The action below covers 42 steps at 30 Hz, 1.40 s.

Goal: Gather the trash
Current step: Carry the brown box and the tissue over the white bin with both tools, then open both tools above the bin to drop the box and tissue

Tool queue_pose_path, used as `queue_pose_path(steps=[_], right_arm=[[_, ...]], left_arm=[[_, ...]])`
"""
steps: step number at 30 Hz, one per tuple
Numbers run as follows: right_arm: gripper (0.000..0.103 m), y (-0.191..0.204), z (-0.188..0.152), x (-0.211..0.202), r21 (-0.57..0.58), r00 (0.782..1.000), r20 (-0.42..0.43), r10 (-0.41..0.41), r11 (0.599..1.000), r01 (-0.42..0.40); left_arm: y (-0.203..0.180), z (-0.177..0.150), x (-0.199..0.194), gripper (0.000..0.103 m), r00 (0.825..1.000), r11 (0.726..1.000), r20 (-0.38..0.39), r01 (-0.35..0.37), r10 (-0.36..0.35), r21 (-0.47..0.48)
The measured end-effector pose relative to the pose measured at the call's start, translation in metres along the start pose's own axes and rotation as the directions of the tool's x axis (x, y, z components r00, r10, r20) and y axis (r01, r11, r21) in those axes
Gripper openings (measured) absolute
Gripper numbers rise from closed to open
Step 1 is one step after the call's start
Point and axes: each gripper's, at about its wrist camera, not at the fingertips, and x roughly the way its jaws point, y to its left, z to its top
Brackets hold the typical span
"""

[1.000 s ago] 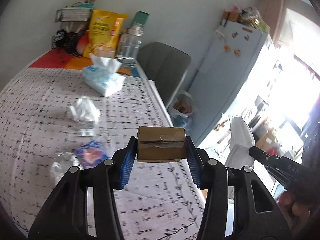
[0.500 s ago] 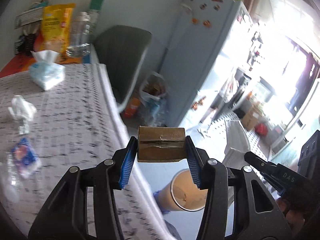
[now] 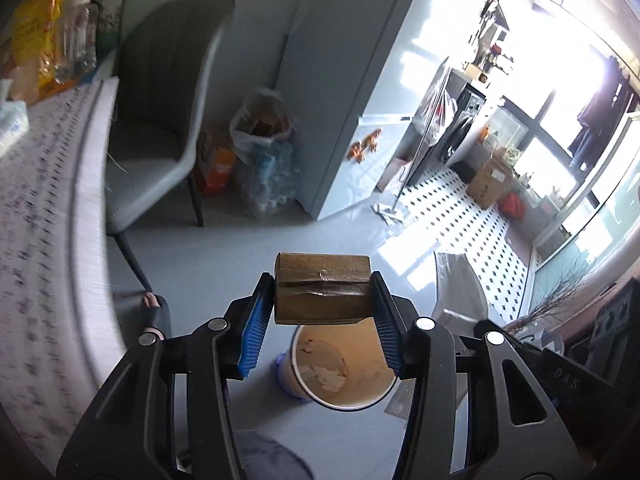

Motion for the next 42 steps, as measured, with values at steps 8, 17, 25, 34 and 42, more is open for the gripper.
queue_pose_path(steps=[8,17,25,34,42], right_arm=[[0.006,-0.065,0.001,0.027,0.084,0.998,-0.029,-0.054,0.995,0.057],[0.007,-0.122,-0.003,0.085,0.143,0.988,-0.091,-0.122,0.981,0.135],[0.049,-0.156,-0.006,0.116,0.22,0.985,-0.136,-0.109,0.966,0.137],[0.049,-0.172,-0.011,0.069,0.246,0.982,-0.098,-0.163,0.952,0.182],[0.051,-0.172,-0.013,0.02,0.264,0.981,-0.035,-0.189,0.945,0.192]], left_arm=[[-0.028,-0.015,0.059,0.049,0.996,1.0,-0.087,0.018,-0.017,0.007],[-0.03,-0.028,0.103,0.049,0.987,1.0,-0.158,0.013,-0.014,-0.008],[-0.034,-0.034,0.13,0.049,0.979,1.0,-0.205,0.021,-0.024,-0.017],[-0.051,-0.057,0.182,0.049,0.944,0.991,-0.303,0.113,-0.129,-0.07],[-0.053,-0.058,0.166,0.085,0.946,0.977,-0.259,0.16,-0.193,-0.143]])
